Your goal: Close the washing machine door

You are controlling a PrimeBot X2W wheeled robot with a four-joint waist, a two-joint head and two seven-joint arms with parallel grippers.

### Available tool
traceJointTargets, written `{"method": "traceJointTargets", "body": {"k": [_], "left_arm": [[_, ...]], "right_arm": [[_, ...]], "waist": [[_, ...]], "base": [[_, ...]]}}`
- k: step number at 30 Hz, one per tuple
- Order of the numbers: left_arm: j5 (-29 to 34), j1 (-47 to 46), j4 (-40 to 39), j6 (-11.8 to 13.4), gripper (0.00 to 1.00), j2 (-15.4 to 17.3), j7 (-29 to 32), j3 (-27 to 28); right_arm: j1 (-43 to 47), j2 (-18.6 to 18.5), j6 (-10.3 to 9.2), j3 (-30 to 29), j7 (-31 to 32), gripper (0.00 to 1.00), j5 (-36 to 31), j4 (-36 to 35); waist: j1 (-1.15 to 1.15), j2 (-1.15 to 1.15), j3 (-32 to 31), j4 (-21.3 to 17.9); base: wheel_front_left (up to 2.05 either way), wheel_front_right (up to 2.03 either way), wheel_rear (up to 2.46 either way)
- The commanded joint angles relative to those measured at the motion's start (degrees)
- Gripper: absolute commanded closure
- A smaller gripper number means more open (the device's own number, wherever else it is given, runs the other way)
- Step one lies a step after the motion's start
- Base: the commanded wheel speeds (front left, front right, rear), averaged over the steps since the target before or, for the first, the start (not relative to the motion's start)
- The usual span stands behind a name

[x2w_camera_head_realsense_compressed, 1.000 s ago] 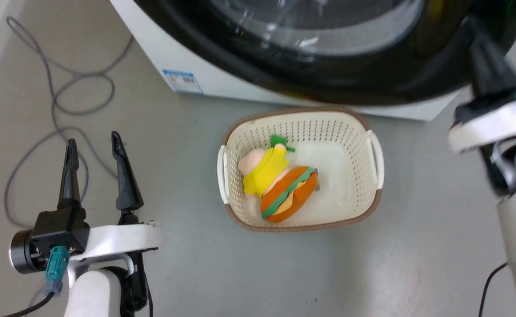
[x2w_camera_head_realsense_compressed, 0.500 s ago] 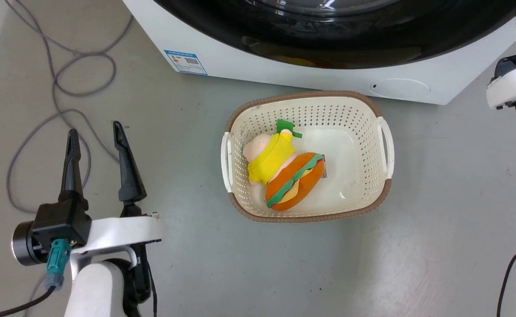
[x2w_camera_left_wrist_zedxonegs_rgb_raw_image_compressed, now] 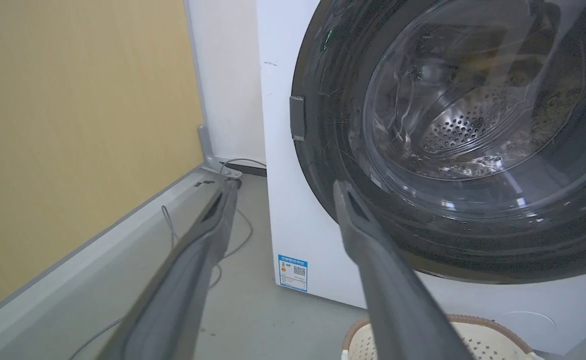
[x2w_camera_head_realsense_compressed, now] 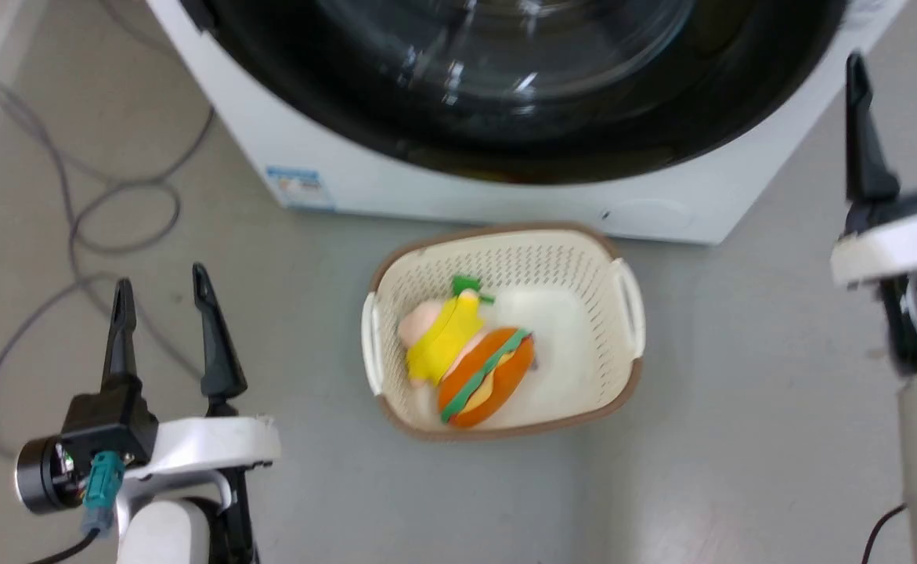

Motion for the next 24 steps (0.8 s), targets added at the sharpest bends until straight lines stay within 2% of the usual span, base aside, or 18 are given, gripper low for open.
{"method": "traceJointTargets", "body": {"k": [1, 6, 9, 16, 24], "left_arm": [[0.7, 1.1, 0.5, -0.6, 0.00, 0.1, -0.3, 0.6], [2.0, 3.8, 1.5, -1.5, 0.00, 0.1, -0.3, 1.4], [2.6, 5.0, 1.8, -1.6, 0.00, 0.1, -0.3, 1.5], [3.7, 7.9, 2.4, -1.8, 0.00, 0.1, -0.3, 0.9], [4.4, 11.2, 3.7, -3.4, 0.00, 0.1, -0.3, -0.5]], "right_arm": [[3.0, 1.4, -0.05, -1.0, -0.3, 0.00, 0.0, -2.4], [12.3, 4.7, -0.05, -2.0, -0.3, 0.00, -0.3, -10.8], [16.4, 5.9, -0.05, -1.7, -0.3, 0.00, -1.1, -13.5], [26.1, 7.8, -0.05, -3.2, -0.3, 0.00, -2.9, -14.4], [36.0, 8.0, -0.05, -1.5, -0.3, 0.00, 2.0, -14.7]], "waist": [[0.00, 0.00, -3.8, -2.7], [0.00, 0.00, -8.6, -5.4], [0.00, 0.00, -10.5, -6.6], [0.00, 0.00, -14.7, -8.4], [0.00, 0.00, -18.6, -9.6]], "base": [[0.00, 0.00, 0.00], [0.00, 0.00, 0.00], [0.00, 0.00, 0.00], [0.00, 0.00, 0.00], [0.00, 0.00, 0.00]]}}
